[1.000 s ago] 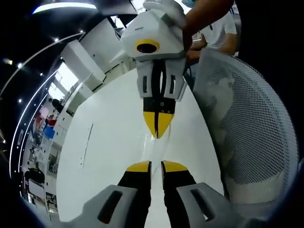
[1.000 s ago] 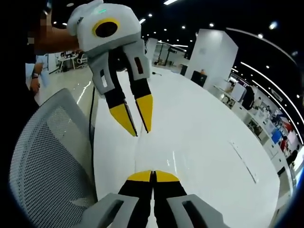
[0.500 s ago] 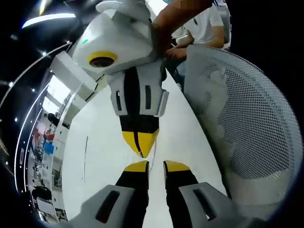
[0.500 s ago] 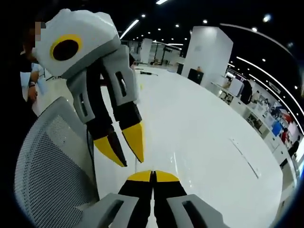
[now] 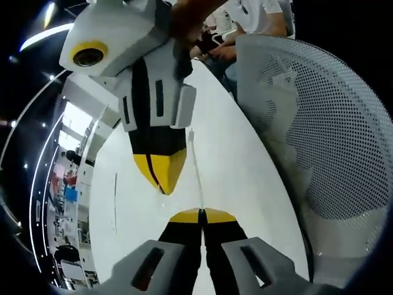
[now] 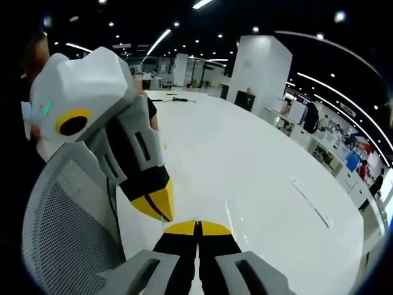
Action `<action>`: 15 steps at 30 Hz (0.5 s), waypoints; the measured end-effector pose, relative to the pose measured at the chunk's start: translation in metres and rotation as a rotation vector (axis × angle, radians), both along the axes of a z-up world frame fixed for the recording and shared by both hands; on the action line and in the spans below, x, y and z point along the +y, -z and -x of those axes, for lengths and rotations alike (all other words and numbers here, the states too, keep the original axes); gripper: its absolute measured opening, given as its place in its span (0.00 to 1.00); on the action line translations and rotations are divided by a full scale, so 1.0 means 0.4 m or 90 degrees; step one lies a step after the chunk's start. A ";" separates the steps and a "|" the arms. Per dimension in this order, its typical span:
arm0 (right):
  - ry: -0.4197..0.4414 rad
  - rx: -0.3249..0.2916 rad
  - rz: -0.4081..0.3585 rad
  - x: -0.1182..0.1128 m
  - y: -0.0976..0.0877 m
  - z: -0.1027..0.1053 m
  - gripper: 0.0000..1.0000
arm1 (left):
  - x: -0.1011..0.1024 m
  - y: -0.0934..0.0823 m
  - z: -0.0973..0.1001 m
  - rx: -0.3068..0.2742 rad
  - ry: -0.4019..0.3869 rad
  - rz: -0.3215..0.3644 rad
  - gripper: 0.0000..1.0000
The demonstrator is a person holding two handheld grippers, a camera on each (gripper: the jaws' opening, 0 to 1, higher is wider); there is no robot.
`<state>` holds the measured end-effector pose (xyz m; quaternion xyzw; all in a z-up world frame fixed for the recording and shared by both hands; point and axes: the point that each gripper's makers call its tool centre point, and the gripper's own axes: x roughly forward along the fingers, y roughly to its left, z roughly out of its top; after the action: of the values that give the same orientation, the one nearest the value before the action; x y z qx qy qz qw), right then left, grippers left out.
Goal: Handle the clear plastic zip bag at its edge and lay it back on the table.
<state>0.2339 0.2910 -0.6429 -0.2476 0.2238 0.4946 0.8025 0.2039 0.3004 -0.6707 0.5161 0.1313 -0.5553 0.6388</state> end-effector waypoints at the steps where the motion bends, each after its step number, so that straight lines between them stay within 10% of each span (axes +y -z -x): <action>1: 0.002 -0.007 -0.002 -0.002 -0.007 -0.004 0.00 | 0.002 0.003 0.002 0.004 -0.002 -0.002 0.00; 15: 0.031 -0.055 -0.030 -0.027 -0.093 -0.054 0.00 | 0.021 0.022 0.005 0.011 -0.016 -0.009 0.00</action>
<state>0.2554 0.2802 -0.6056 -0.2447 0.1829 0.4691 0.8286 0.2021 0.3089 -0.6796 0.5140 0.1472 -0.5504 0.6412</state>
